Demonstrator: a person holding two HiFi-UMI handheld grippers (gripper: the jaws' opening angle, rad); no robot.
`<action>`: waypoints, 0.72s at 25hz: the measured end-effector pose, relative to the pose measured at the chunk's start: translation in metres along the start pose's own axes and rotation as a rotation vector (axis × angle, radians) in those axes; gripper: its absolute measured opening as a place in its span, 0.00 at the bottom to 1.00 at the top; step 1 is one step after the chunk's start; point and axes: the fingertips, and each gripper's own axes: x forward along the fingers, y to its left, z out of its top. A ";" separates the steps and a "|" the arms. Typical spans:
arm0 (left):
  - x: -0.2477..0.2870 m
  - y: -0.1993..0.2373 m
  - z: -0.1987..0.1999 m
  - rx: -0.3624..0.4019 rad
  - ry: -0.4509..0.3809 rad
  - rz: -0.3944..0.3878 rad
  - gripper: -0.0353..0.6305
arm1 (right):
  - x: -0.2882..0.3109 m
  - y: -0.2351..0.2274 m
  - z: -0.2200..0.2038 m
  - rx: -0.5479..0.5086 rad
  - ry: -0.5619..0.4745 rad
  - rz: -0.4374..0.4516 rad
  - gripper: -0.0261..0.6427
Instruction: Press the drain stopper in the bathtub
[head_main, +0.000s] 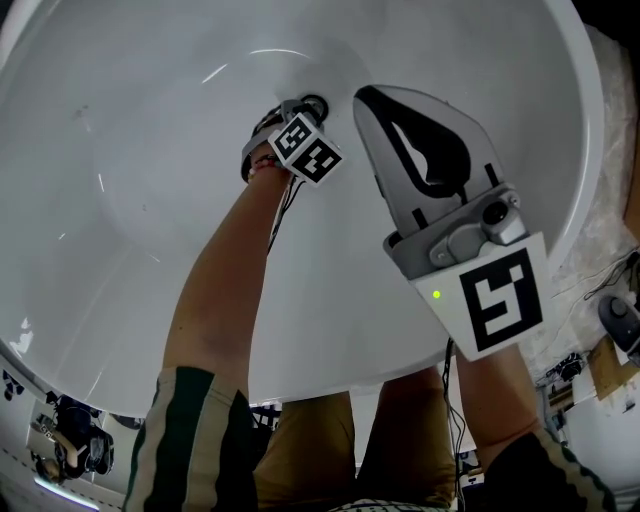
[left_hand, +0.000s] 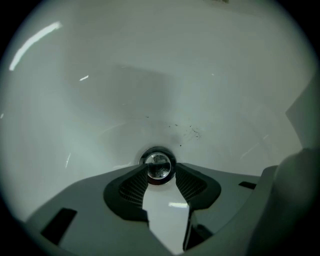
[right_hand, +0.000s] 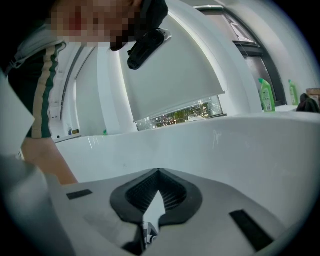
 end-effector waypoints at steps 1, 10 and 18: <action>-0.003 0.000 0.002 -0.001 -0.004 0.003 0.32 | 0.000 0.001 -0.001 -0.025 0.008 0.005 0.06; -0.051 -0.005 0.010 -0.089 -0.066 -0.008 0.33 | -0.017 -0.001 0.011 -0.052 0.055 -0.016 0.06; -0.121 -0.010 0.026 -0.114 -0.137 -0.002 0.33 | -0.044 0.004 0.061 -0.055 0.004 -0.049 0.06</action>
